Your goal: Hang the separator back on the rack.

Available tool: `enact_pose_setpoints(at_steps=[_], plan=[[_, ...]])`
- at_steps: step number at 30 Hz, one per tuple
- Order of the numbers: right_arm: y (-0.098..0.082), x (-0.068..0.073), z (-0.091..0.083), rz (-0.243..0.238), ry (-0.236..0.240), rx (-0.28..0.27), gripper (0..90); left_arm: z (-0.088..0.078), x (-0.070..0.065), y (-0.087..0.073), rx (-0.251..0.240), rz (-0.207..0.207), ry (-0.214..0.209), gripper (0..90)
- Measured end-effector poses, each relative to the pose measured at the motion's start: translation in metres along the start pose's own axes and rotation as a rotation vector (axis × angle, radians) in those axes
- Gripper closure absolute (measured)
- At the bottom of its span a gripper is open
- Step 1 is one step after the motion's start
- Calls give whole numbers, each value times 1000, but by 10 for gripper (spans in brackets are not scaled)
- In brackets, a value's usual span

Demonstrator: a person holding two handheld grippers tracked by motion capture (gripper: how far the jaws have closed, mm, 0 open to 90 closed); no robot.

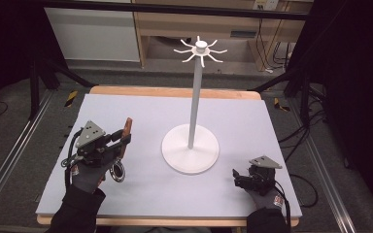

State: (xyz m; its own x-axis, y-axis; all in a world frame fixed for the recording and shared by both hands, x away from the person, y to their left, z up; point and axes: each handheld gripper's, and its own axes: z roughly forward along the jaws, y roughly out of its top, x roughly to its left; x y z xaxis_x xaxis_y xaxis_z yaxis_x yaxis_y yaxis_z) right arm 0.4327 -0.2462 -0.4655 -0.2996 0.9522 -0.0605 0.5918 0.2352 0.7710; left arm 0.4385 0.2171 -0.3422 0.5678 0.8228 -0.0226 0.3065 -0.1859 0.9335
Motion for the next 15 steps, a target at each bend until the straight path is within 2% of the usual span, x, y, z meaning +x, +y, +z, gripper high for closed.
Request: enact_pose_setpoints(at_steps=[6,11,15], plan=[[0,0,0,1,-3,-2,118,-6,-2,4,-29,-2,-4,673],[-1,0,-1,9,3,-4,118,-6,-6,9,-43,12,3,673],[-1,0,-1,10,1,-4,118,-7,-12,16,-64,25,-7,673]])
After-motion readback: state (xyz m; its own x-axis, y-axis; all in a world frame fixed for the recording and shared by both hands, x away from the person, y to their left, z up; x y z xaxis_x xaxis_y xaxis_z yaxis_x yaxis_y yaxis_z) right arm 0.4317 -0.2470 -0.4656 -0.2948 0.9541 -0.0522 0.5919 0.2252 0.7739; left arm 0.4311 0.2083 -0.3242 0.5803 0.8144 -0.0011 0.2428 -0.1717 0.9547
